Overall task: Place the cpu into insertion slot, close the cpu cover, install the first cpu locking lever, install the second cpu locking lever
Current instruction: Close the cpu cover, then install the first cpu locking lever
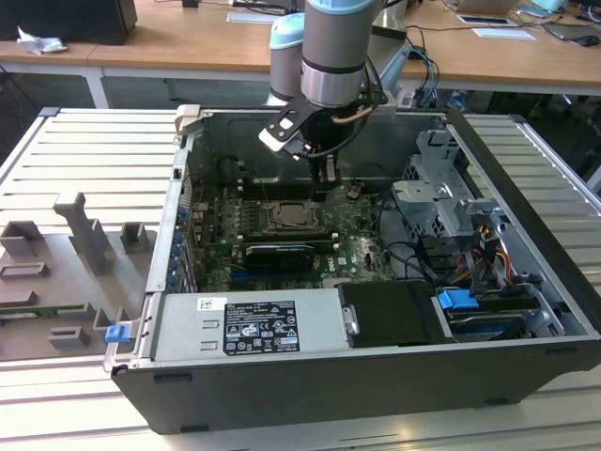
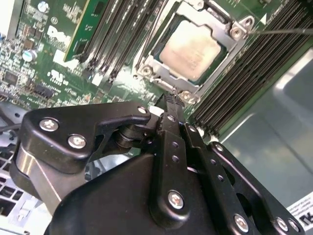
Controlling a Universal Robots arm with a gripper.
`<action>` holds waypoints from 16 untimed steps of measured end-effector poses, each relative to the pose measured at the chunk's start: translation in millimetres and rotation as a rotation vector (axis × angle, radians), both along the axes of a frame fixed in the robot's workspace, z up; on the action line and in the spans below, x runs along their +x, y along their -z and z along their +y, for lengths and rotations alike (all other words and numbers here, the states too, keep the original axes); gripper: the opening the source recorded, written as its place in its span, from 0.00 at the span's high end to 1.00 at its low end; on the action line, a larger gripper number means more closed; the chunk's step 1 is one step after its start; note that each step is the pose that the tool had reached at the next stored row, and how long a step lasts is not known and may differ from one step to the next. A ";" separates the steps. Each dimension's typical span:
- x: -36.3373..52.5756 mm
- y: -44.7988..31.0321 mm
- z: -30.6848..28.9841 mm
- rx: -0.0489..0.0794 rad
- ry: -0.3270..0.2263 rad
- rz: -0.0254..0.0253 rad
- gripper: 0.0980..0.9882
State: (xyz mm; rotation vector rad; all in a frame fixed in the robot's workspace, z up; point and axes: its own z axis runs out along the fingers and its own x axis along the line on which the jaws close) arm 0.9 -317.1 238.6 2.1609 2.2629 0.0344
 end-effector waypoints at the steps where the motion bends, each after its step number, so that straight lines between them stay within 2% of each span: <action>1: -1.6 0.6 0.0 0.000 0.000 0.0001 0.99; 3: -8.1 2.6 0.0 0.000 0.000 0.0000 0.99; 9: -18.6 4.2 0.5 0.000 0.000 0.0001 0.99; 10: -27.7 4.8 1.0 0.000 0.000 0.0000 0.99; 12: -34.1 4.8 0.9 0.000 0.000 0.0000 0.99; 16: -38.4 4.8 1.0 0.000 0.000 0.0001 0.99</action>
